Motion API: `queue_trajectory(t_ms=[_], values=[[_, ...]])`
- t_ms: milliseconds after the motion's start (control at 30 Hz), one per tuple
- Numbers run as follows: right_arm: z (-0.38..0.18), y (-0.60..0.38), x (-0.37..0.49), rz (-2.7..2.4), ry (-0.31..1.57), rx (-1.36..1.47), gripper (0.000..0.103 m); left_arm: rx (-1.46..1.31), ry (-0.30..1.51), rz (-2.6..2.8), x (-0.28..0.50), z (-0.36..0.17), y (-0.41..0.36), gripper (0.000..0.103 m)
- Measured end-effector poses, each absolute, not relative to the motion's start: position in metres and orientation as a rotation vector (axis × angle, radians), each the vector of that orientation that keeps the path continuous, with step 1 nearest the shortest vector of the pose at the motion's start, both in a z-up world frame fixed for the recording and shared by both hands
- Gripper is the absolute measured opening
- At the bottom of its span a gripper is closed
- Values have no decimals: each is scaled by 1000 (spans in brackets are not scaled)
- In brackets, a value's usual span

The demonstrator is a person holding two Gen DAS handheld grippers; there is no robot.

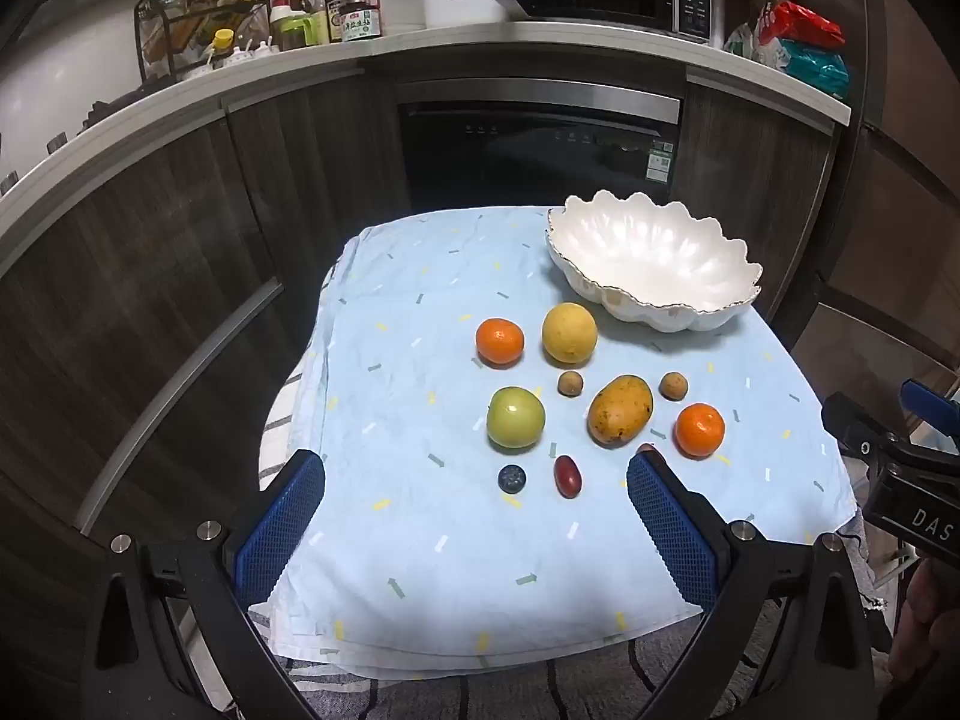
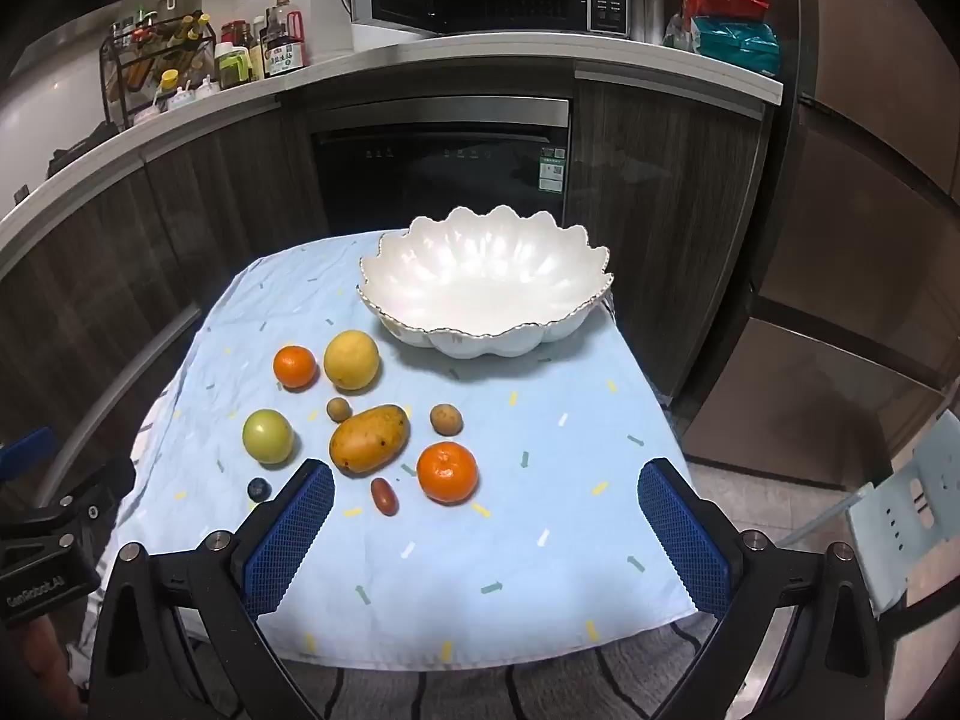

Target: Organize fruits

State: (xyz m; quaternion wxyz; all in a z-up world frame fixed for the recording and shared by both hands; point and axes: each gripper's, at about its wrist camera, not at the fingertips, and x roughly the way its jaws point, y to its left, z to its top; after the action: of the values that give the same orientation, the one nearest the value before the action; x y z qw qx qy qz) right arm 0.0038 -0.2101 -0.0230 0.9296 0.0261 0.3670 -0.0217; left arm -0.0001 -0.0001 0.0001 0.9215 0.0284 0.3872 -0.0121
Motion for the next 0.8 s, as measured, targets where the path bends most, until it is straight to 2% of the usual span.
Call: queue_trajectory(t_ms=[800], values=[[-19, -211, 3, -42, 742, 50, 103, 56, 773, -25, -3, 9, -2, 103]])
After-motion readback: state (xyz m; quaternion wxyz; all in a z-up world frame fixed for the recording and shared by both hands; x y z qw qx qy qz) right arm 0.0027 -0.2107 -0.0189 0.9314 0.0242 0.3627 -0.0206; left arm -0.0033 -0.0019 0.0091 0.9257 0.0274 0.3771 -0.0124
